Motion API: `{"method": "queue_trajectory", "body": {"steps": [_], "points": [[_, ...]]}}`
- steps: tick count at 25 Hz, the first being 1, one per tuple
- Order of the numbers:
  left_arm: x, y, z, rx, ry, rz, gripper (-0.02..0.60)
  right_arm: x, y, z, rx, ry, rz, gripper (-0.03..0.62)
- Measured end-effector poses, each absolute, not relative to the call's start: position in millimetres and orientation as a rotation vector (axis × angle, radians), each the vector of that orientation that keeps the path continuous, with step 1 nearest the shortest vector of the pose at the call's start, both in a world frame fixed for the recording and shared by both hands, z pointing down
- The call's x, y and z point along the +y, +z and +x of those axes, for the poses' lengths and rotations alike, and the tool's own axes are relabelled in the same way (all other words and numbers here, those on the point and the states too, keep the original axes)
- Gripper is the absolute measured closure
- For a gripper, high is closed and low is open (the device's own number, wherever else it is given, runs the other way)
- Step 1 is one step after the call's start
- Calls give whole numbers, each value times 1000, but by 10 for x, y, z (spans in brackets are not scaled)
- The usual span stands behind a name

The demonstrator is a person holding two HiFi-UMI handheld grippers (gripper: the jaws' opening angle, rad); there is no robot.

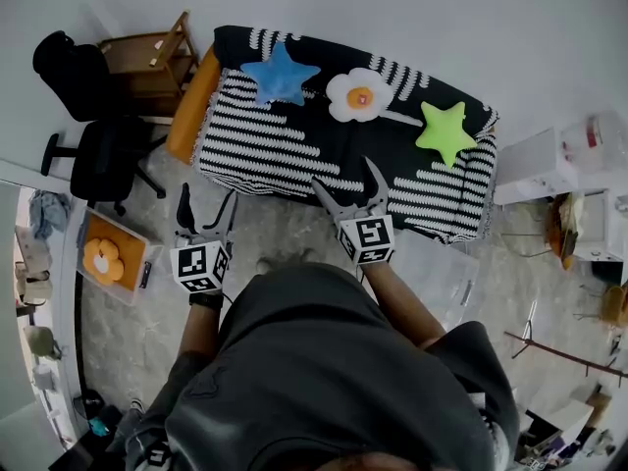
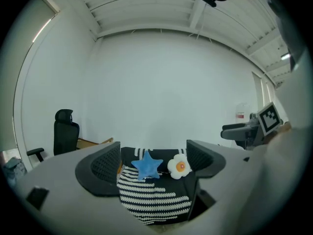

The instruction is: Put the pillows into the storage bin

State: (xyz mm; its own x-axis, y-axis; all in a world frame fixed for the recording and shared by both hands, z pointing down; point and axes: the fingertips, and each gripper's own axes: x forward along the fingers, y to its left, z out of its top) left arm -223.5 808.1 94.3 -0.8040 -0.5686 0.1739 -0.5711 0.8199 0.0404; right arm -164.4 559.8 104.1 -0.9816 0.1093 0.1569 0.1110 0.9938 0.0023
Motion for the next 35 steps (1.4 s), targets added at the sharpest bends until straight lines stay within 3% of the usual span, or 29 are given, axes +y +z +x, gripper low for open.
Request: {"method": "queue_trajectory", "body": {"steps": [21, 35], "points": [[7688, 1096, -2332, -2844, 38, 760, 173, 5077, 1321, -1856, -2934, -27, -232, 148], [7395, 1487, -3250, -2759, -6, 834, 175, 4957, 1496, -2621, -2897, -56, -182, 149]]}}
